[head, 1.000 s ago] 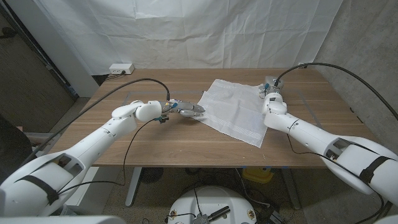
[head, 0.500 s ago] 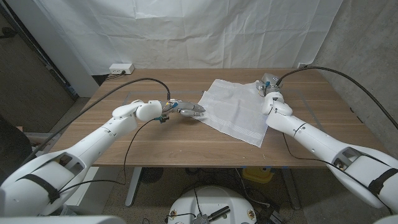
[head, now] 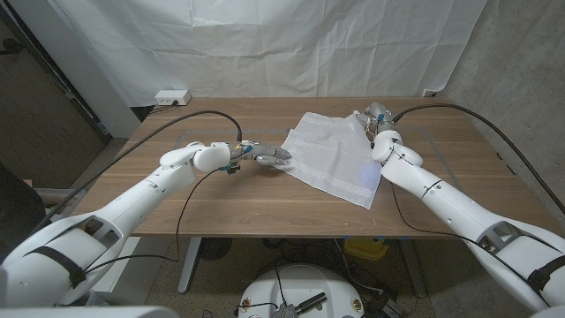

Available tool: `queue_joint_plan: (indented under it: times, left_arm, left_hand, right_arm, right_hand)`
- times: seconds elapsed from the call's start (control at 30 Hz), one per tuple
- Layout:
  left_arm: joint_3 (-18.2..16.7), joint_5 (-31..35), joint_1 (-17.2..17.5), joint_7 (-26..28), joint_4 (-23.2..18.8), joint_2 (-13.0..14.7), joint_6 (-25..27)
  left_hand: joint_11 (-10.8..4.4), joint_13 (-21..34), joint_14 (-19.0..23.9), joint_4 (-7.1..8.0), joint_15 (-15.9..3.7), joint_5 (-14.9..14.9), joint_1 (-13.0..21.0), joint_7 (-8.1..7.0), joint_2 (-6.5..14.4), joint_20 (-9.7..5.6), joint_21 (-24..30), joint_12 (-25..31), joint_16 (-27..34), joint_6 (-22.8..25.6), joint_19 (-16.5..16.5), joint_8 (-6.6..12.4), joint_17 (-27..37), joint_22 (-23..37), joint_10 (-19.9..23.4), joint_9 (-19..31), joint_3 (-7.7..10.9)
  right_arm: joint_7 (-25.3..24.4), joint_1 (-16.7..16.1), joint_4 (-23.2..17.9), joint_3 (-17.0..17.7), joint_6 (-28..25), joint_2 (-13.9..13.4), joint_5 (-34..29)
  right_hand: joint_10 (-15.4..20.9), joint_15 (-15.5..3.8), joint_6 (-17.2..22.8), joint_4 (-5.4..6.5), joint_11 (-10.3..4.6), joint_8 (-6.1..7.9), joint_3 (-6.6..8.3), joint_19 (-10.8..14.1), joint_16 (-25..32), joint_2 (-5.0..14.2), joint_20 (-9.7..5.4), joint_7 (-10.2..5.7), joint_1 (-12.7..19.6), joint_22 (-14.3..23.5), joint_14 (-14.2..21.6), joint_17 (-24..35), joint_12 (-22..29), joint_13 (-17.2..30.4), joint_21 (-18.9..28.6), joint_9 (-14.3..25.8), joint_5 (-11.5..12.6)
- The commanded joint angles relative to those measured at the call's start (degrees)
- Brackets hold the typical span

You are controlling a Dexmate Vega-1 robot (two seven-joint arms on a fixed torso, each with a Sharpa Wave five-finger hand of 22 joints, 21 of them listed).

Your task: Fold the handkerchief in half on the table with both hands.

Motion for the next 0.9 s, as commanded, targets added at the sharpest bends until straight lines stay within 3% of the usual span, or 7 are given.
queue_joint_plan:
  times: [0.03, 0.9]
  left_arm:
    - [0.1, -0.1, -0.2, 0.2, 0.4, 0.0, -0.3]
    - [0.0, 0.0, -0.1, 0.7, 0.5, 0.1, -0.6]
  left_hand:
    - [-0.07, 0.3, -0.4, 0.22, -1.08, 0.3, -0.2, -0.02, 0.4, 0.30, -0.1, 0.0, -0.2, -0.3, 0.4, 0.02, 0.0, 0.1, -0.2, 0.1, -0.09]
    - [-0.08, 0.3, -0.4, 0.23, -1.11, 0.3, -0.2, -0.11, 0.4, 0.32, -0.4, -0.1, -0.2, -0.4, 0.5, 0.06, 0.0, 0.1, -0.3, 0.1, -0.07]
  right_arm:
    - [2.1, -3.2, -3.1, 4.6, 5.3, 1.2, 6.5]
    - [7.9, -6.4, -8.8, 8.2, 12.0, 2.4, 13.4]
  right_hand:
    - [0.5, -1.83, 0.2, 0.00, 0.15, 0.43, -0.10, 0.6, 0.2, 0.01, 0.00, 0.11, 0.7, 0.1, 0.3, 0.2, -0.1, 0.2, 0.0, 0.2, 0.0]
    - [1.0, -1.41, 0.3, 0.23, 0.97, 0.77, -0.35, 0.6, -0.2, 0.08, 0.03, 0.65, 1.7, 0.1, -0.1, 0.2, -0.5, 0.2, -0.2, 0.3, -0.3]
